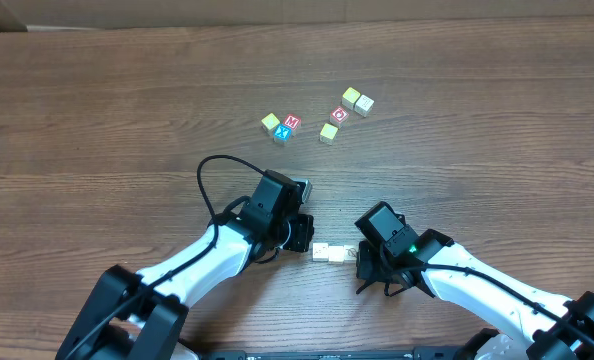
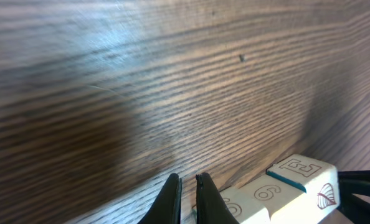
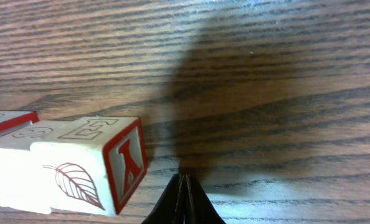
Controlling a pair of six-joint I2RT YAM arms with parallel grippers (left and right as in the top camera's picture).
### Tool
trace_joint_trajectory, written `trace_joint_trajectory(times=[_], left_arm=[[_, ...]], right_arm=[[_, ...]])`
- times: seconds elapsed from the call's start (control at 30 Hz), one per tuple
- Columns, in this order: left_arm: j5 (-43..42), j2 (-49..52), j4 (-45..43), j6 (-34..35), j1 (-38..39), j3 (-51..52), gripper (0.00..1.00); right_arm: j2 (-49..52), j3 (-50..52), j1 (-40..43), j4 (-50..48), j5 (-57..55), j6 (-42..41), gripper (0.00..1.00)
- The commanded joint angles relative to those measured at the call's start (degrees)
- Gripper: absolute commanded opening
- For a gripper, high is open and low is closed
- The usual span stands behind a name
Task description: Flip 3 blocks
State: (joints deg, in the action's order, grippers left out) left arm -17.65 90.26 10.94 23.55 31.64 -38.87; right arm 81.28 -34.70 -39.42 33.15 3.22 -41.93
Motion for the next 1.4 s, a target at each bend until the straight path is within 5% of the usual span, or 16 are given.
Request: trace_joint_trajectory(times=[0.0,0.8,1.17,1.37], left_arm=[[-5.62,4.02,-0.74,-0.37,-0.11,0.22,0.04],[-6.95,7.89,-3.45,-1.09,-0.42,0.00,0.04],[-23.02,7.89,-3.48,0.63,-3.74,-2.73,0.04],[-24.35,7.89,-2.82,1.40,-5.09,-3.41,0.04]], right_arm=[[0.13,0.24,0.24,0.04,0.33,0.46,0.04],[0.13,0.24,0.22,1.73,0.35,0.46,0.04],[0.13,0.24,0.24,2.08,0.37,0.44,0.04],[0.13,0.24,0.22,2.14,0.37,0.44,0.04]])
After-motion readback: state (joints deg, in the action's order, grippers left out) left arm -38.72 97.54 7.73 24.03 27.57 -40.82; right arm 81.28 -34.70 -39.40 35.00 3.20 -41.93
